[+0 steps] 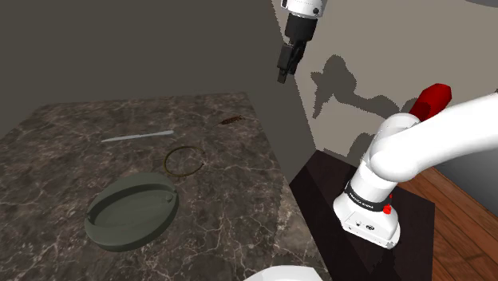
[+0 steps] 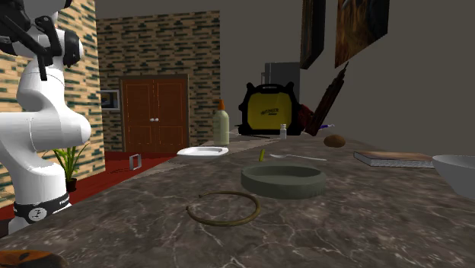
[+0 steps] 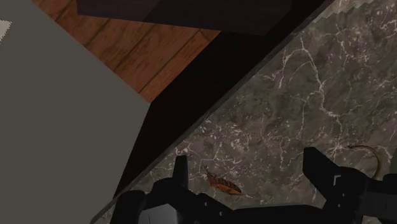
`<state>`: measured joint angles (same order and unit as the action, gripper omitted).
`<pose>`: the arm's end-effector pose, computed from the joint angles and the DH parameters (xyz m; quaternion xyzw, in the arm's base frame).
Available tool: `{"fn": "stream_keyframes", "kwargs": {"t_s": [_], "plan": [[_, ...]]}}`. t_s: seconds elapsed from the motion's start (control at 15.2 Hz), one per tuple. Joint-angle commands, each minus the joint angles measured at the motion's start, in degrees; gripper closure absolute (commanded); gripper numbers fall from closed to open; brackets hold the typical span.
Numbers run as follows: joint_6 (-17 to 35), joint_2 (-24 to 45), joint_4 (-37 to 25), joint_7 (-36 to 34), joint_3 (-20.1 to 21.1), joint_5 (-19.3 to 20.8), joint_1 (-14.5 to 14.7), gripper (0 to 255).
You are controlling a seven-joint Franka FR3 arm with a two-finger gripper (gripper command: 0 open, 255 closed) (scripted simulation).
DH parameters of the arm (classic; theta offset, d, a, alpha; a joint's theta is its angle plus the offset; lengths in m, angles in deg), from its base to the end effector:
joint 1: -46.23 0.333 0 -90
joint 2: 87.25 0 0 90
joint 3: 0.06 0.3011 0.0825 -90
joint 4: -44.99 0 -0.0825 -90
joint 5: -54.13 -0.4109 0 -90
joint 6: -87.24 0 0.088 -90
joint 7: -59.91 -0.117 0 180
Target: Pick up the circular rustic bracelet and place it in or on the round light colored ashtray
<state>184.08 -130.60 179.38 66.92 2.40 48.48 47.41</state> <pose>0.3637 0.0365 0.5760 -0.9946 -0.0842 -0.0515 0.0327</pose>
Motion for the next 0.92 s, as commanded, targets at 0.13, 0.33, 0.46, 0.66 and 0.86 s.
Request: {"fn": "stream_keyframes", "kwargs": {"t_s": [0.13, 0.33, 0.46, 0.66, 0.86], "plan": [[2.44, 2.82, -0.33, 0.55, 1.48, -0.54, 1.33, 0], [5.93, 7.22, -1.17, 1.35, 3.73, -1.16, 3.21, 0], [8.13, 10.23, -1.94, 1.84, 5.25, -1.42, 4.37, 0], [11.23, 14.87, -3.39, 2.48, 7.56, -1.54, 6.0, 0], [14.07, 19.6, -5.17, 2.98, 9.9, -1.29, 7.5, 0]]}}
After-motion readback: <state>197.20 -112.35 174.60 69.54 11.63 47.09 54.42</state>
